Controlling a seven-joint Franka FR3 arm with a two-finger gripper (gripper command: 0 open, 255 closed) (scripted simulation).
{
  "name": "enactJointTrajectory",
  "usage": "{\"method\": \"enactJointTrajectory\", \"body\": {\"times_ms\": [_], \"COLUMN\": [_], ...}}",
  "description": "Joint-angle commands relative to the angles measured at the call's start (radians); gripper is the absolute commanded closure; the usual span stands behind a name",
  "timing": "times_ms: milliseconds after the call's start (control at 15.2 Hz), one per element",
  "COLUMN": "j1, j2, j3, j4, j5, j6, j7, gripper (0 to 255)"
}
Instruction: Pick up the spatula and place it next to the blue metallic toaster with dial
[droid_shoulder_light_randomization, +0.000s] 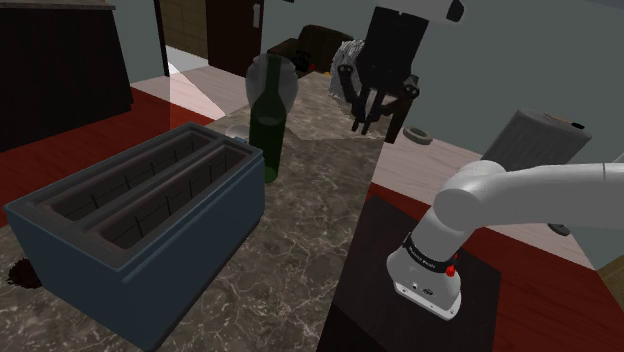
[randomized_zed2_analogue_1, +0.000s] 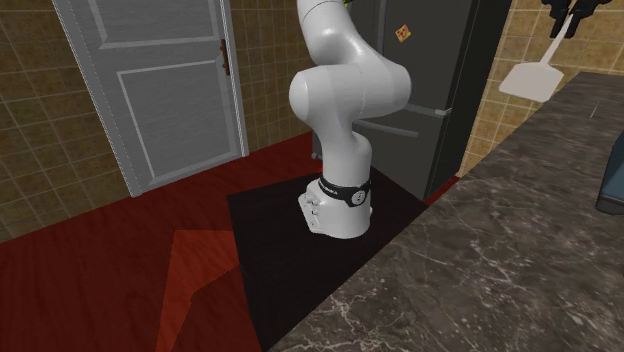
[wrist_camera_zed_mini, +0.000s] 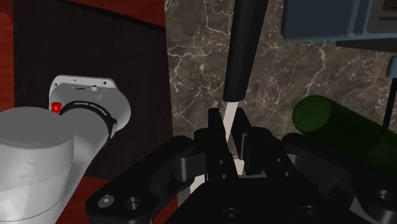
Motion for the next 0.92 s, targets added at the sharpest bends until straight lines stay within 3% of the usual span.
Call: {"method": "enactJointTrajectory", "body": {"times_ms": [0, 462, 858], "j1": [0.004, -0.004, -0.052], "j2": [0.008, 0.053, 0.120], "j3": [0.048, 0.218, 0.382], "j4": [0.020, 0.137, 0.278], "j5": [0.036, 0.140, 0.204], "j6": [0.007, 0.018, 0.038], "j7": [0.048, 0.216, 0.361], "gripper": [255, 255, 255]}}
